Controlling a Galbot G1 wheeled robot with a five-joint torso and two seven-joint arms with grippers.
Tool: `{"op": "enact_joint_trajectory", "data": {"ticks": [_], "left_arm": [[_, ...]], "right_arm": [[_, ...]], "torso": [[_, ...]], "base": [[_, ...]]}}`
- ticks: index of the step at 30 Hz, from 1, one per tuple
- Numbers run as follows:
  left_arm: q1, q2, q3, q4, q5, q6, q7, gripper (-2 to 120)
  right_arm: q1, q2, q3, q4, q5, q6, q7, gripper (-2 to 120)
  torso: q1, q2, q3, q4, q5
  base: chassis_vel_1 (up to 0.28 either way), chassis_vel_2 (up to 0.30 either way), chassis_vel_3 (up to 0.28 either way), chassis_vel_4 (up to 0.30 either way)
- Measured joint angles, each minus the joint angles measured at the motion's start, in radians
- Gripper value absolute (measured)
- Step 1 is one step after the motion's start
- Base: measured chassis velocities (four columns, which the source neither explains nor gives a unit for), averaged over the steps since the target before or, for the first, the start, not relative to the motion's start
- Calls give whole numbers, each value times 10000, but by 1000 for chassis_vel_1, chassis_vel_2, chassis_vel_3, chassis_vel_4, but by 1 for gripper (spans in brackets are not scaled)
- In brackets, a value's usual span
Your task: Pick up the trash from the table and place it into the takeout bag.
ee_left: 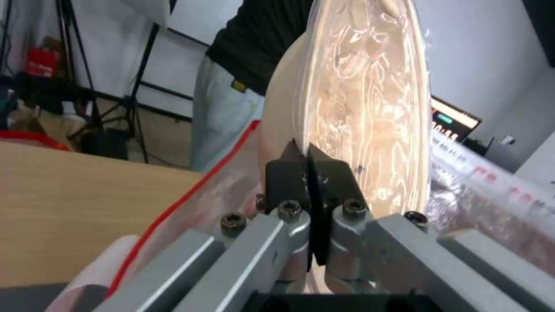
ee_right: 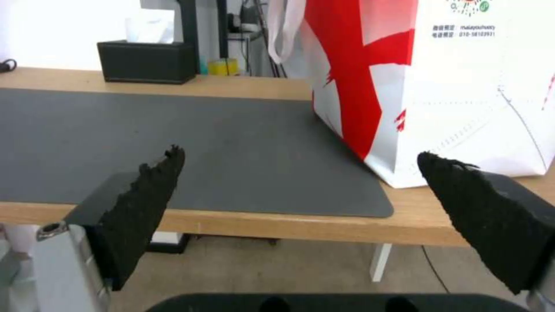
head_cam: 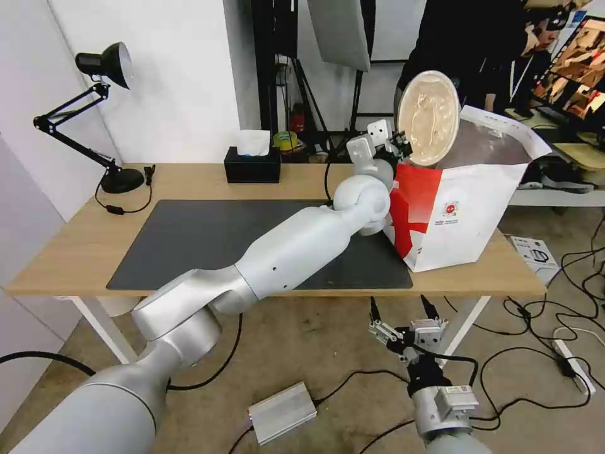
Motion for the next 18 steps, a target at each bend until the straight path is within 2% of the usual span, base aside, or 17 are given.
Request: {"op": "enact_joint_trajectory", "data": {"ticks": [18], "left_arm": [[250,7,412,228,722,-56,400,0]], "right_arm": [[0,0,0,0,0,0,0,100]], "torso": [[0,0,0,0,0]], "base": [[0,0,0,0]]}}
